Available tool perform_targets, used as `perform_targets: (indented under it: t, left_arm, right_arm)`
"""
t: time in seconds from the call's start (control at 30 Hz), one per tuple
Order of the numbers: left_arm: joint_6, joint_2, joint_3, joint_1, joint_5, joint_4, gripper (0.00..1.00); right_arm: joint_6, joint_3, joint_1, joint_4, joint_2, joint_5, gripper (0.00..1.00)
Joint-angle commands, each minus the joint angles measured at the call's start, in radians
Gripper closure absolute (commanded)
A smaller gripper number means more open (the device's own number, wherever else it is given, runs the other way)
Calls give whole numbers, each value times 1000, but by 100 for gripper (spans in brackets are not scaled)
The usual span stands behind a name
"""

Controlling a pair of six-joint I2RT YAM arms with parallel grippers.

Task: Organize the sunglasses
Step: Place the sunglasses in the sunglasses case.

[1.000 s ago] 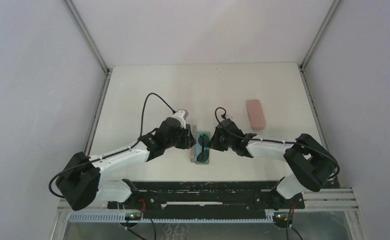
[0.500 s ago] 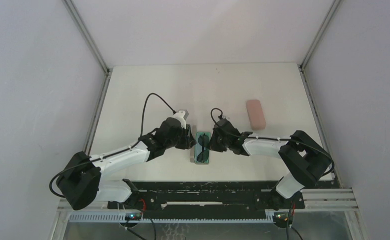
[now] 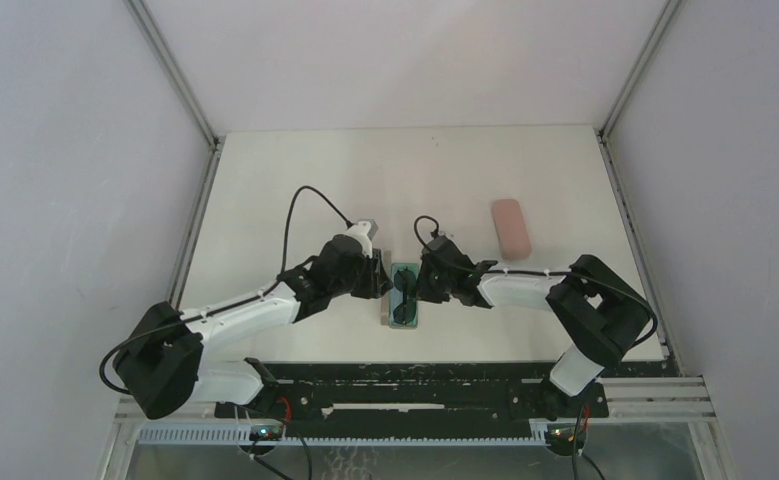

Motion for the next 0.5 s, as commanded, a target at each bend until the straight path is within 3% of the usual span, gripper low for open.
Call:
perform_targets:
  t: [0.0,0.47]
  left_arm:
    - [34,13,41,5,16,9,64]
    - [34,18,45,5,21,10,64]
  right_arm:
    - [-17,37,10,26,19,-11,97]
    - [-46,72,17,-57,75,27,97]
